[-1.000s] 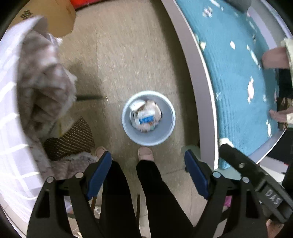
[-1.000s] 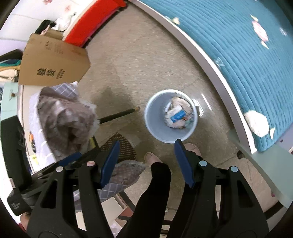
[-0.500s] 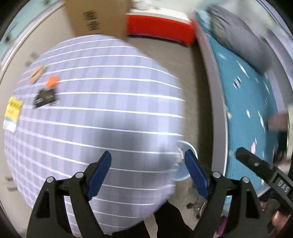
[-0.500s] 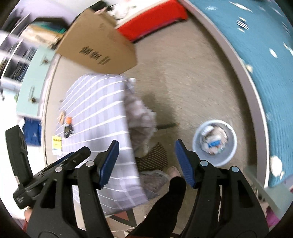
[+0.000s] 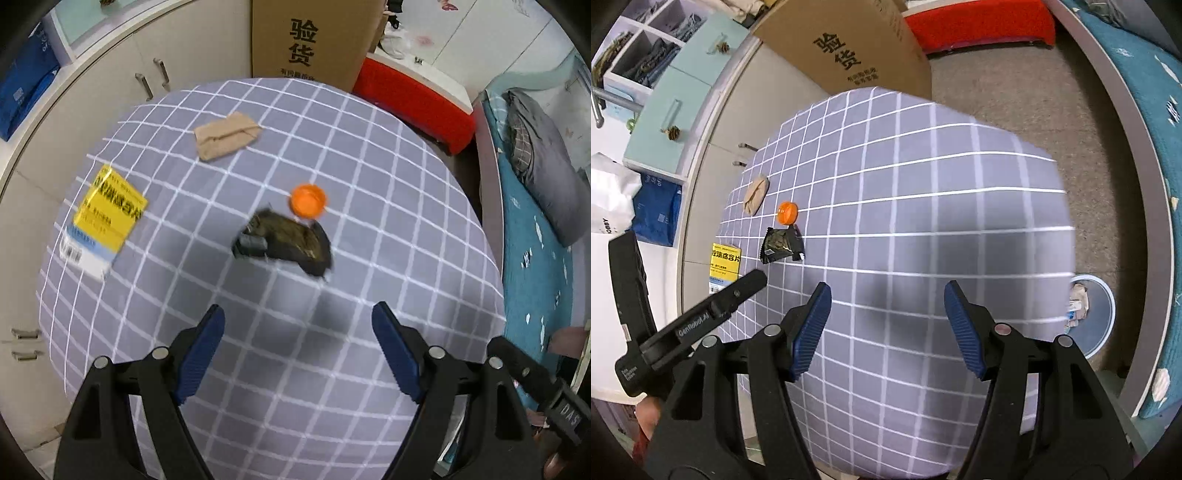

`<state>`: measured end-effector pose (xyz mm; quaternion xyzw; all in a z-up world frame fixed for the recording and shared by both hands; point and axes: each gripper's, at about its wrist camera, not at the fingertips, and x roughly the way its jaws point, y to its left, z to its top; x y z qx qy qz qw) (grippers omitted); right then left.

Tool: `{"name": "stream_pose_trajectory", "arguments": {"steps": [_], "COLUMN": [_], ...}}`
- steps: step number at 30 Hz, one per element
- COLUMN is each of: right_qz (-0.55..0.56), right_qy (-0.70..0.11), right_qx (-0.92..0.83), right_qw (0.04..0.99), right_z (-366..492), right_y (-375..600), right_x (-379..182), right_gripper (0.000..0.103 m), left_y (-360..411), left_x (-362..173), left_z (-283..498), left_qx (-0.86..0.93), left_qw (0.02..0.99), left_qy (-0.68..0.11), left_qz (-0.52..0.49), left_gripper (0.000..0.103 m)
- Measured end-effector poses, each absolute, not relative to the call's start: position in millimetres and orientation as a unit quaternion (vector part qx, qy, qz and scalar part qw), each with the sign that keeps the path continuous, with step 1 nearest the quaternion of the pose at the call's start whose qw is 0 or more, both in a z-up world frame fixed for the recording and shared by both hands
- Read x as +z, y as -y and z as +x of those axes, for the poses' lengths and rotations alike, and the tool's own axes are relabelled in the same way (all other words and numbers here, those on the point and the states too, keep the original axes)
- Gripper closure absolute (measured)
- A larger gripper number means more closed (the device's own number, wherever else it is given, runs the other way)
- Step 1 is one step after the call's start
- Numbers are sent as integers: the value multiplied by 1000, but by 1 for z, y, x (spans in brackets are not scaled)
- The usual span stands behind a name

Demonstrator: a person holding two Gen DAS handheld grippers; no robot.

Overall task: Collect trash
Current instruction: 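Grasp dark snack wrapper with left tool while right tool approaches orange cap, then grasp the orange bottle cap with the right tool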

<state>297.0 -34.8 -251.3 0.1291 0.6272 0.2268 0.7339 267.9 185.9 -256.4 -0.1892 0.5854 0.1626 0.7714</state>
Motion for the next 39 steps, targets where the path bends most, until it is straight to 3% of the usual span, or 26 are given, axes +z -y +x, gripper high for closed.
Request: {"name": "stream_pose_trajectory", "arguments": {"steps": [15, 17, 21, 22, 23, 25, 39], "right_qz": [116, 114, 108, 105, 101, 92, 10], "right_qy": [-641, -641, -642, -641, -641, -639, -627], "right_qx": [199, 200, 206, 208, 212, 222, 267], "right_qw": [732, 732, 731, 731, 731, 731, 732], "right_z": [322, 325, 330, 331, 332, 333, 337], "right_y": [-6, -12, -27, -31, -37, -49, -132], "right_x": [-266, -267, -267, -267, -267, -266, -279], "right_gripper": [40, 40, 40, 40, 40, 40, 40], "left_y": [-217, -222, -234, -238, -241, -253, -305], "left_x": [-304, -309, -312, -312, -310, -312, -292], "left_z": [323, 325, 328, 327, 325, 318, 263], "left_qx": [134, 124, 111, 107, 107, 85, 134], "left_qw": [757, 752, 748, 748, 751, 748, 751], "left_qy": [-620, -626, -628, -628, -624, -619, -588], "left_qz": [-158, -164, -182, -187, -187, -225, -267], "left_gripper": [23, 32, 37, 44, 61, 77, 82]}}
